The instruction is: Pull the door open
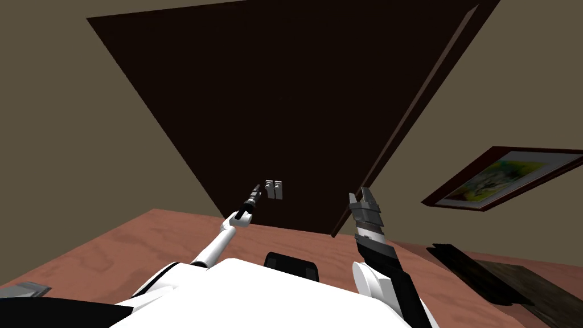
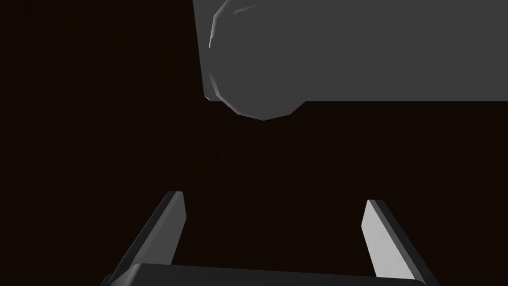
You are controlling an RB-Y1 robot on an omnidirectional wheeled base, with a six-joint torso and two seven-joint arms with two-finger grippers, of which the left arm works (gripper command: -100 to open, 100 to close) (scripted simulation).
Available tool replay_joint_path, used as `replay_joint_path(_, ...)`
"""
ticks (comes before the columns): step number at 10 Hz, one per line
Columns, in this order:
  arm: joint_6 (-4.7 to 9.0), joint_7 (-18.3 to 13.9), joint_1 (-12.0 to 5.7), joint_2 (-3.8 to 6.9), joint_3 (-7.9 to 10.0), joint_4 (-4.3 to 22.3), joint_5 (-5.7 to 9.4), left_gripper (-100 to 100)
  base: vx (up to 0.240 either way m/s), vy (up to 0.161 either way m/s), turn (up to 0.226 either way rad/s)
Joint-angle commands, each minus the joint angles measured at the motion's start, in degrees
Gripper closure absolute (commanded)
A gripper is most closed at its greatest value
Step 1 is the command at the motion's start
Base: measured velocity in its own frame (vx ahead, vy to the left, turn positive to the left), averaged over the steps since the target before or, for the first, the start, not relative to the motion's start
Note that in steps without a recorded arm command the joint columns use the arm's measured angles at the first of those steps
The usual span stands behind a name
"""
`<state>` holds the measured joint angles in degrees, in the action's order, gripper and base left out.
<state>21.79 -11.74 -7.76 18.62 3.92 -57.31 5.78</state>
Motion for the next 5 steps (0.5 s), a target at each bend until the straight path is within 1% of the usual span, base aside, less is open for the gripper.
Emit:
replay_joint_path(1,0.20,-0.30,-0.83,-0.66,-1.14,-0.48,-0.11,-100,0.219,-0.113,-0.185)
replay_joint_path(2,-0.17,-0.32,-0.15,-0.12,-0.75,-0.86,0.00,-100,0.105,-0.055,-0.021)
replay_joint_path(3,-0.17,-0.32,-0.15,-0.12,-0.75,-0.86,0.00,100,-0.016,0.009,0.024)
replay_joint_path(5,-0.17,-0.32,-0.15,-0.12,-0.75,-0.86,0.00,100,-0.033,0.022,-0.004)
